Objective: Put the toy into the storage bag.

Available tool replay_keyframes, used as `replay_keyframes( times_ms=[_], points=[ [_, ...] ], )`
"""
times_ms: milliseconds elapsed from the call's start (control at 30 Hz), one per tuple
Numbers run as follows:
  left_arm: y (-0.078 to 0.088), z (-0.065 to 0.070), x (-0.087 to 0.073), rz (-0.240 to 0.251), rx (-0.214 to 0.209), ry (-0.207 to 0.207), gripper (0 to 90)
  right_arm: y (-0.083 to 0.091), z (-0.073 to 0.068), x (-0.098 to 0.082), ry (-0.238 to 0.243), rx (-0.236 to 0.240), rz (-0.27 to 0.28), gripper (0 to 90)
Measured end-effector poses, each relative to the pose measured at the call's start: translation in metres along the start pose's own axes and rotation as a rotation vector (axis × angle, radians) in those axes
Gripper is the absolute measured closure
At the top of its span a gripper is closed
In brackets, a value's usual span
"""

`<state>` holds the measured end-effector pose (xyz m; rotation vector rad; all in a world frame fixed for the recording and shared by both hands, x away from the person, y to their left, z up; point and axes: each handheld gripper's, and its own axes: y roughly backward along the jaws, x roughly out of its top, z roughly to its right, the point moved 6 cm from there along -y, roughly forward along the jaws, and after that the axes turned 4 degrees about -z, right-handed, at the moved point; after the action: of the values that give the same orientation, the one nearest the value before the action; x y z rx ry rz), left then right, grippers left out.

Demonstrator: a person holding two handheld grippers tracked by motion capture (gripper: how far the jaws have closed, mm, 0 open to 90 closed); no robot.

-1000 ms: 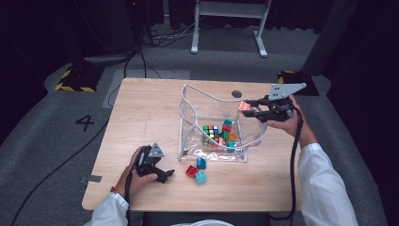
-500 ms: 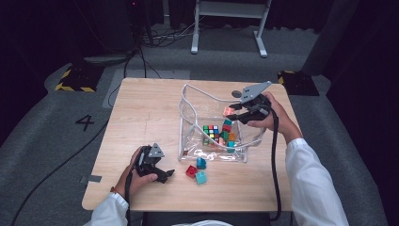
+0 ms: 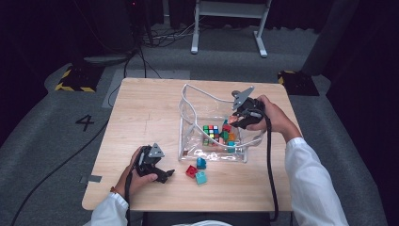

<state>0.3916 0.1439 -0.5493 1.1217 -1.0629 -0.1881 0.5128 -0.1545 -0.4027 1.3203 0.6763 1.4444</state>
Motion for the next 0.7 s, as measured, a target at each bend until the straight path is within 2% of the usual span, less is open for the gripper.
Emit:
replay_keyframes(
  times_ms=[67,267,433,700],
  points=[
    [0.0,0.0,0.0,0.0,0.0,0.0,0.4,0.003,0.0,-0.011,0.002,0.009,-0.04,58.9],
    [0.0,0.0,0.0,0.0,0.0,0.0,0.4,0.01,0.001,-0.031,-0.011,0.025,-0.101,58.9],
    [0.0,0.0,0.0,0.0,-0.001,0.0,0.4,0.014,0.001,-0.04,0.0,-0.006,-0.156,58.9],
    [0.0,0.0,0.0,0.0,-0.001,0.0,0.4,0.021,-0.001,-0.046,-0.023,-0.014,-0.077,55.4]
  ],
)
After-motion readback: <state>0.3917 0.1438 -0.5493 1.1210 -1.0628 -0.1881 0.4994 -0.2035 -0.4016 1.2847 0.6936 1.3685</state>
